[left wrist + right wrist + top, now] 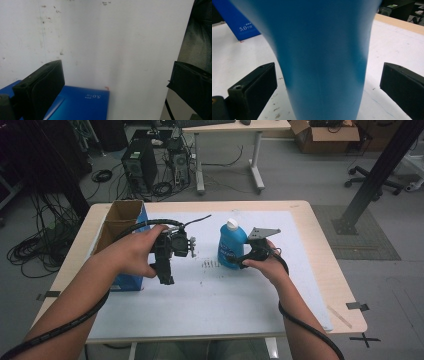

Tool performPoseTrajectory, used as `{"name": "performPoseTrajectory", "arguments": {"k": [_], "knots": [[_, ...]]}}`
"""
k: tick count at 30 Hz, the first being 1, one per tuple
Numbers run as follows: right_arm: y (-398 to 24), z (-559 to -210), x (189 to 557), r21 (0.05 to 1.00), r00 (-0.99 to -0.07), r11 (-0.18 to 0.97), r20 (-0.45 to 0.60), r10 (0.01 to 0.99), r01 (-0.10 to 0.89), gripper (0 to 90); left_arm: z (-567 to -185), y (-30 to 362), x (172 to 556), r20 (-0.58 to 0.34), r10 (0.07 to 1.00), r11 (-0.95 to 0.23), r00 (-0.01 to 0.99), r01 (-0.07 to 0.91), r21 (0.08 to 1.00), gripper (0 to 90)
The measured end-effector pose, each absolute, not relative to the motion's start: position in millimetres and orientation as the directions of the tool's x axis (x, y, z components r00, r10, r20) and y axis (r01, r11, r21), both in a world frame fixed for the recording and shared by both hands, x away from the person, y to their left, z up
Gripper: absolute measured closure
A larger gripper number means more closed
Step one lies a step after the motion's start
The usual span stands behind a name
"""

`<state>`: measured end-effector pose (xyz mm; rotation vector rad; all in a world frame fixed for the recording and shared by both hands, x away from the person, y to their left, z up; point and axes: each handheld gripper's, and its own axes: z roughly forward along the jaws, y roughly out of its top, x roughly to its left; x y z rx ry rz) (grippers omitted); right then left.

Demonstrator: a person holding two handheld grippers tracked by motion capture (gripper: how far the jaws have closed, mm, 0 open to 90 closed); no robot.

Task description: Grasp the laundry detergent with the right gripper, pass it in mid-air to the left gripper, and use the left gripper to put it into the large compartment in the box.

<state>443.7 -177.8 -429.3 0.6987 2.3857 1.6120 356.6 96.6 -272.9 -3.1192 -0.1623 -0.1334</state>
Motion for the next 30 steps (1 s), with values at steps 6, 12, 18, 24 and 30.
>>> {"name": "performPoseTrajectory", "arguments": {"k": [6,12,18,24,30], "knots": [[-175.3,-431.3,442.0,0.920,-0.873,0.283,0.112,0.476,0.272,0.9,-273.2,98.1,357.1,0.085,0.104,-0.994,0.991,0.105,-0.013,0.2],[-173.9,-432.4,441.0,0.928,-0.866,0.257,0.118,0.486,0.271,1.2,-272.9,98.2,356.9,0.086,0.103,-0.994,0.991,0.105,-0.012,0.2],[-172.6,-434.6,440.7,0.932,-0.857,0.239,0.123,0.500,0.274,2.3,-273.1,98.0,356.7,0.088,0.101,-0.995,0.991,0.102,-0.008,0.2],[-173.1,-434.7,439.9,0.936,-0.856,0.231,0.119,0.502,0.265,5.6,-273.8,98.7,356.7,0.086,0.103,-0.994,0.991,0.104,-0.009,0.2],[-173.2,-434.3,439.1,0.939,-0.860,0.228,0.115,0.497,0.257,10.4,-273.9,98.3,356.5,0.087,0.104,-0.994,0.991,0.105,-0.011,0.2]]}}
